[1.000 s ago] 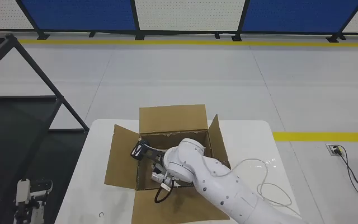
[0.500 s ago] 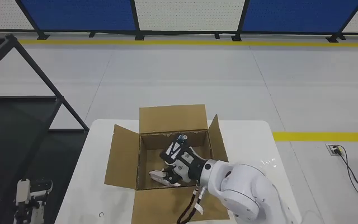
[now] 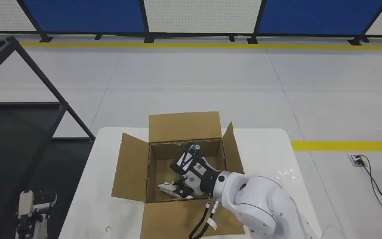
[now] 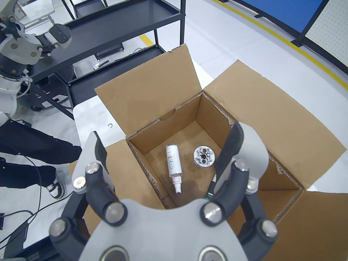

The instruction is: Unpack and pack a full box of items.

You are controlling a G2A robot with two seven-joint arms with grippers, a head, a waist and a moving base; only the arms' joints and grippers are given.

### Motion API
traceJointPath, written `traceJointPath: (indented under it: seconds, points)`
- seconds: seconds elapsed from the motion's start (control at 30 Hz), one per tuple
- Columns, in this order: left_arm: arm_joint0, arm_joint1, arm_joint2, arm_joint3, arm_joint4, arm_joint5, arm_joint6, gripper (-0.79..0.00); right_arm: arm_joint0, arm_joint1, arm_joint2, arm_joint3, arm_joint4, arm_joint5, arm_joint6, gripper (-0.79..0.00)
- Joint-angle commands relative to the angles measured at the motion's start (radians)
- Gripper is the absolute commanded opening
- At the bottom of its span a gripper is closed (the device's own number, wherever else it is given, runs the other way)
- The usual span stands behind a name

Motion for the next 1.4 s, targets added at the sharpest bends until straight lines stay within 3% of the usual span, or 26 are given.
traceJointPath:
  seconds: [0.0, 0.23, 0.4, 0.67, 0.9, 1.37]
  points:
    - [-0.02, 0.004, 0.005, 0.013, 0.026, -0.007, -0.052, 0.0, -0.015, 0.003, 0.033, -0.03, 0.031, 0.003, -0.041, 0.0]
    - [-0.105, 0.02, 0.034, 0.049, 0.061, -0.032, -0.265, 0.0, -0.101, 0.019, 0.208, -0.145, 0.202, 0.072, -0.093, 0.0]
    - [-0.175, 0.036, 0.057, 0.09, 0.026, 0.032, -0.449, 0.0, -0.187, 0.035, 0.365, -0.183, 0.307, 0.126, -0.09, 0.0]
    - [-0.231, 0.046, 0.096, 0.121, 0.038, 0.061, -0.521, 0.0, -0.293, 0.058, 0.518, -0.151, 0.366, 0.199, -0.015, 0.0]
    - [-0.239, 0.05, 0.126, 0.106, 0.051, 0.062, -0.533, 0.0, -0.274, 0.072, 0.509, -0.072, 0.464, 0.17, 0.074, 0.0]
    - [-0.234, 0.053, 0.215, 0.053, 0.079, 0.05, -0.525, 0.0, -0.18, 0.083, 0.366, 0.035, 0.547, 0.115, 0.094, 0.0]
